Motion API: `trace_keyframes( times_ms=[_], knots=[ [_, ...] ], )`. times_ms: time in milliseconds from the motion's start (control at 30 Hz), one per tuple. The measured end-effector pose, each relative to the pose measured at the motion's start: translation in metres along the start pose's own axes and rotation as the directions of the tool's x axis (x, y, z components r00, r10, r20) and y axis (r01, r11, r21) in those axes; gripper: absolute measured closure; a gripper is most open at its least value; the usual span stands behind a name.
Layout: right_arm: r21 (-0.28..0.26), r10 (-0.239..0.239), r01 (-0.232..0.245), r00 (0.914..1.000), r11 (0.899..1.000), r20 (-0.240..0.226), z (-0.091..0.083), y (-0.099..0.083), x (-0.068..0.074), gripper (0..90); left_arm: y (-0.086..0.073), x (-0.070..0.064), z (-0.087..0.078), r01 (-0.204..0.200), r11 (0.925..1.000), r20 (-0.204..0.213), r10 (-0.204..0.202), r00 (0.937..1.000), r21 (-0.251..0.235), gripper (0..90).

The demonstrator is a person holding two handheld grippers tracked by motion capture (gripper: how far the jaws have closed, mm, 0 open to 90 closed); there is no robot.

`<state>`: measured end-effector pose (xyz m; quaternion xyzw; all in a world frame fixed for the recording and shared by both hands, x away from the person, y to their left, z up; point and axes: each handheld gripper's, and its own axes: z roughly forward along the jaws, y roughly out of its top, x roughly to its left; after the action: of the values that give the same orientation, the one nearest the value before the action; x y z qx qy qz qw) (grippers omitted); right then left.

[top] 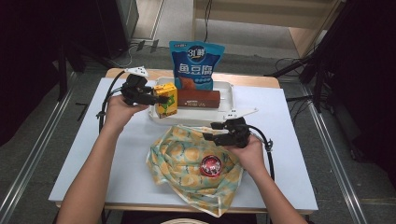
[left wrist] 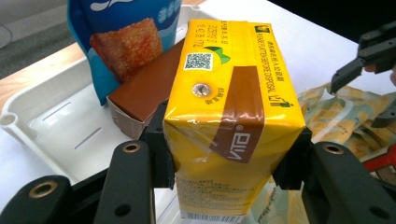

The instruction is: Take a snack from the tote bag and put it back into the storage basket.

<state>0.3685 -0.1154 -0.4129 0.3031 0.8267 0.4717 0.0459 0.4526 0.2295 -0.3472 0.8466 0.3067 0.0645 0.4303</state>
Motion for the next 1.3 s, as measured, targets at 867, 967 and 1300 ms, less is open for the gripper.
trace_keyframes(
  times_ms=[867,967,1300],
  knots=[
    [0.012,-0.002,0.002,1.0,1.0,0.0,0.002,-0.002,-0.001,43.4,-0.014,0.018,0.021,0.003,0.9993,-0.086,-0.006,0.9962,-0.037,52.4],
    [0.01,-0.003,0.003,1.0,1.0,-0.001,0.002,-0.002,0.0,43.4,-0.018,0.021,0.024,0.001,0.9997,-0.107,-0.003,0.9942,-0.023,52.4],
    [0.013,-0.004,0.004,1.0,1.0,-0.004,0.003,-0.002,0.0,43.4,-0.026,0.028,0.03,0.019,0.9993,-0.139,-0.023,0.99,-0.033,52.4]
  ],
)
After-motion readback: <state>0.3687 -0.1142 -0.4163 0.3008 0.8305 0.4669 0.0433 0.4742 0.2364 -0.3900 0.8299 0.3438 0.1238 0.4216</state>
